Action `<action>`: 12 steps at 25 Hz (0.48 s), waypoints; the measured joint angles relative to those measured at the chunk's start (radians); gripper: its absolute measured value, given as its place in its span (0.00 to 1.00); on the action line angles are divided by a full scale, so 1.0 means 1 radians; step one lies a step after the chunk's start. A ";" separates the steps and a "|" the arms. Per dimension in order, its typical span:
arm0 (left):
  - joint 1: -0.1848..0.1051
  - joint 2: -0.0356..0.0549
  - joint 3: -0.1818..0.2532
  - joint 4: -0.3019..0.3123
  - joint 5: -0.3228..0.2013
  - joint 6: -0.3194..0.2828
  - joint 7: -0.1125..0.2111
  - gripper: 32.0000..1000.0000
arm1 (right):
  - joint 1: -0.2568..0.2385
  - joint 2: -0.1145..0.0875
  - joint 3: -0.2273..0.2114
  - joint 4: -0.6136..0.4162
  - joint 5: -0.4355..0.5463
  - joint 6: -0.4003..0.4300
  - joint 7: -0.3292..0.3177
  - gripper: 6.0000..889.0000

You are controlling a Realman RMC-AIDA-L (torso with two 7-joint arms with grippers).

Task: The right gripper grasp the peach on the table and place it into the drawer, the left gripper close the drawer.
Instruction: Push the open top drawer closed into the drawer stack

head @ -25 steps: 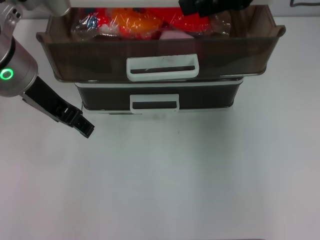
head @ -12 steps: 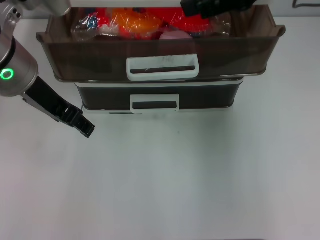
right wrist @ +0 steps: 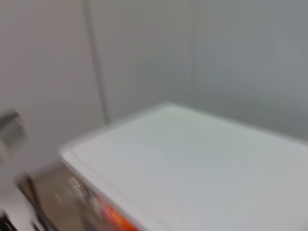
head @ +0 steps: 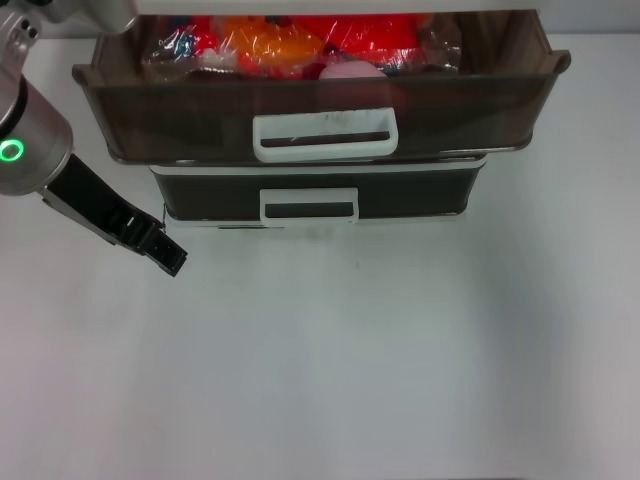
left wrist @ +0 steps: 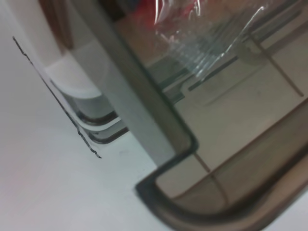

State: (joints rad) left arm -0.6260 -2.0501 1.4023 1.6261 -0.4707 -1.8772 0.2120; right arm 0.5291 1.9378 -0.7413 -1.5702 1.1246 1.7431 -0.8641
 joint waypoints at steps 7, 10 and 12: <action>0.007 -0.0012 -0.005 0.000 -0.001 0.003 0.009 0.77 | -0.048 -0.124 -0.012 0.093 -0.178 0.038 -0.013 0.91; 0.008 -0.0011 -0.005 0.000 -0.001 0.003 0.009 0.77 | -0.044 -0.119 -0.058 0.146 -0.270 0.034 -0.058 0.91; 0.008 -0.0009 -0.004 0.000 -0.001 0.003 0.009 0.77 | -0.033 -0.099 -0.103 0.189 -0.329 0.020 -0.085 0.91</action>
State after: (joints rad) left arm -0.6180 -2.0510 1.3984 1.6260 -0.4720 -1.8744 0.2215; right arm 0.4959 1.8391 -0.8447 -1.3817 0.7961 1.7634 -0.9486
